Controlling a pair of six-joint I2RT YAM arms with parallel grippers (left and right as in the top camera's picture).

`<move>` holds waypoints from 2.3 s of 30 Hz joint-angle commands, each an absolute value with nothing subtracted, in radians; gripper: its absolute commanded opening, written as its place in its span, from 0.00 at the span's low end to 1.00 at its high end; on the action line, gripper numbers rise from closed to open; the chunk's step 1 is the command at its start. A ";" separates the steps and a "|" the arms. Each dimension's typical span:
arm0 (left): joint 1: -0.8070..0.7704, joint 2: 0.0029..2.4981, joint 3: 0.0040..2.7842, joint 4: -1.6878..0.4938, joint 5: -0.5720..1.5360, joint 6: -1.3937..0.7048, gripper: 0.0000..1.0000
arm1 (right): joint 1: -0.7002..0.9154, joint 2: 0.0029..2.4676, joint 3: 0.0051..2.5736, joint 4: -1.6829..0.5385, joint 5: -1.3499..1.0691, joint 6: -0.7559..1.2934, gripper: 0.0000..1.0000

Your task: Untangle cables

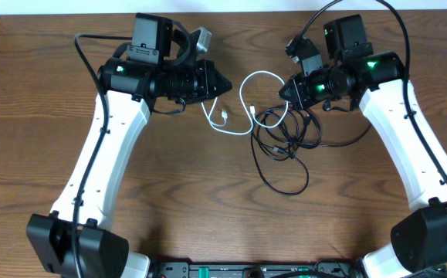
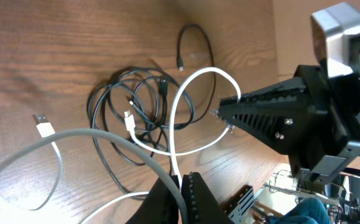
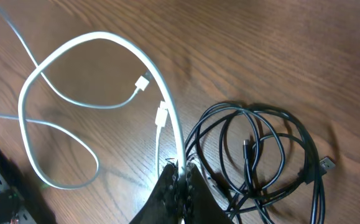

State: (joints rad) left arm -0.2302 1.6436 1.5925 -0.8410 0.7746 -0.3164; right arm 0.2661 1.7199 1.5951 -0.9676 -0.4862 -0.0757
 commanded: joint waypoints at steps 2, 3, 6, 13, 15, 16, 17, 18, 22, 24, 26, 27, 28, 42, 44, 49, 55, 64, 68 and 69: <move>-0.238 1.660 1.551 -0.852 0.744 -0.318 0.21 | 0.270 1.735 1.589 -0.962 -0.504 -0.056 0.01; -0.241 1.660 1.541 -0.853 0.744 -0.318 0.28 | 0.270 1.736 1.589 -0.963 -0.504 -0.056 0.01; -0.250 1.660 1.520 -0.856 0.744 -0.318 0.51 | 0.271 1.740 1.589 -0.960 -0.500 -0.037 0.01; -0.271 1.660 1.514 -0.859 0.742 -0.302 0.80 | 0.297 1.775 1.589 -0.952 -0.496 -0.006 0.01; -0.257 1.660 1.514 -0.860 0.725 -0.296 0.81 | 0.315 1.787 1.589 -0.942 -0.496 0.001 0.01; -0.242 1.659 1.514 -0.860 0.719 -0.295 0.81 | 0.326 1.793 1.589 -0.936 -0.496 0.001 0.01; -0.224 1.658 1.514 -0.860 0.717 -0.296 0.81 | 0.336 1.799 1.589 -0.930 -0.496 0.004 0.01; -0.201 1.658 1.515 -0.860 0.718 -0.297 0.81 | 0.349 1.807 1.589 -0.922 -0.496 0.004 0.01; -0.070 1.648 1.517 -0.864 0.718 -0.296 0.82 | 0.395 1.841 1.589 -0.880 -0.496 0.038 0.01; 0.015 1.642 1.517 -0.864 0.718 -0.296 0.83 | 0.418 1.859 1.589 -0.853 -0.496 0.052 0.01; 0.083 1.640 1.517 -0.868 0.717 -0.295 0.83 | 0.439 1.875 1.589 -0.829 -0.480 0.067 0.02; 0.114 1.640 1.517 -0.875 0.718 -0.288 0.84 | 0.453 1.886 1.589 -0.819 -0.452 0.081 0.06; 0.144 1.640 1.517 -0.886 0.717 -0.274 0.84 | 0.463 1.892 1.589 -0.817 -0.419 0.099 0.11; 0.205 1.640 1.515 -0.968 0.635 -0.191 0.84 | 0.530 2.017 1.586 -0.838 -0.309 0.475 0.99; 0.205 1.640 1.515 -0.968 0.635 -0.191 0.84 | 0.545 2.049 1.586 -0.814 -0.316 0.532 0.99; 0.205 1.640 1.515 -0.968 0.635 -0.191 0.84 | 0.580 2.111 1.586 -0.702 -0.355 0.625 0.99; 0.205 1.640 1.515 -0.968 0.635 -0.191 0.84 | 0.619 2.135 1.586 -0.579 -0.375 0.643 0.99; 0.205 1.640 1.515 -0.968 0.635 -0.186 0.84 | 0.643 2.135 1.586 -0.483 -0.360 0.638 0.99; 0.205 1.640 1.515 -0.968 0.635 -0.183 0.84 | 0.663 2.151 1.586 -0.472 -0.201 0.638 0.99; 0.205 1.640 1.515 -0.968 0.635 -0.183 0.84 | 0.670 2.161 1.586 -0.463 -0.167 0.638 0.99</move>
State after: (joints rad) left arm 0.2058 1.6497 1.5131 -0.9668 0.6468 -0.2047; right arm 0.6430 2.1345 1.5864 -0.4736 -0.2970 0.6254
